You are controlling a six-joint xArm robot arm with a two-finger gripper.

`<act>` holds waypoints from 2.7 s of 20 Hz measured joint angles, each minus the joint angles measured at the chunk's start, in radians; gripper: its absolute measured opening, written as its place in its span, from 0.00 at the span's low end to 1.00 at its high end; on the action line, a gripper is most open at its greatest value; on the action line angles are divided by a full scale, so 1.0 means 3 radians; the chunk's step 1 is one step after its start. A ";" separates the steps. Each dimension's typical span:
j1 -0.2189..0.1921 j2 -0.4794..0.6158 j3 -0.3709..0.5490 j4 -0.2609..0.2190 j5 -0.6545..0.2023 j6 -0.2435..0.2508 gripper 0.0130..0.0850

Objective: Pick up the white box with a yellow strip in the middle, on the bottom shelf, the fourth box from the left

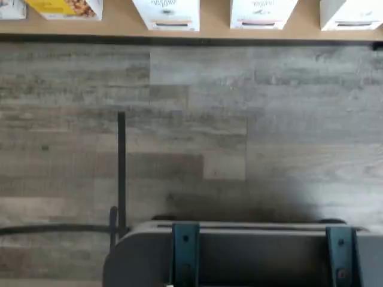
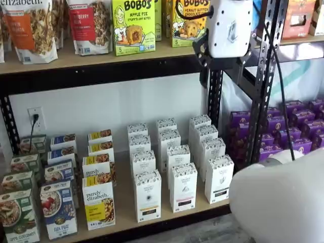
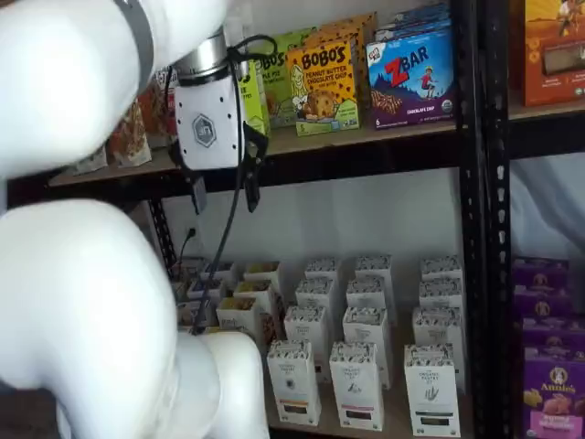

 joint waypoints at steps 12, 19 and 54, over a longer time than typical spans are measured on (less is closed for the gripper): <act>0.0296 -0.0064 0.0550 -0.0261 -0.0742 0.0280 1.00; 0.0316 0.0102 0.0693 -0.0339 -0.1089 0.0324 1.00; 0.0305 0.1757 0.1281 -0.0057 -0.3544 0.0159 1.00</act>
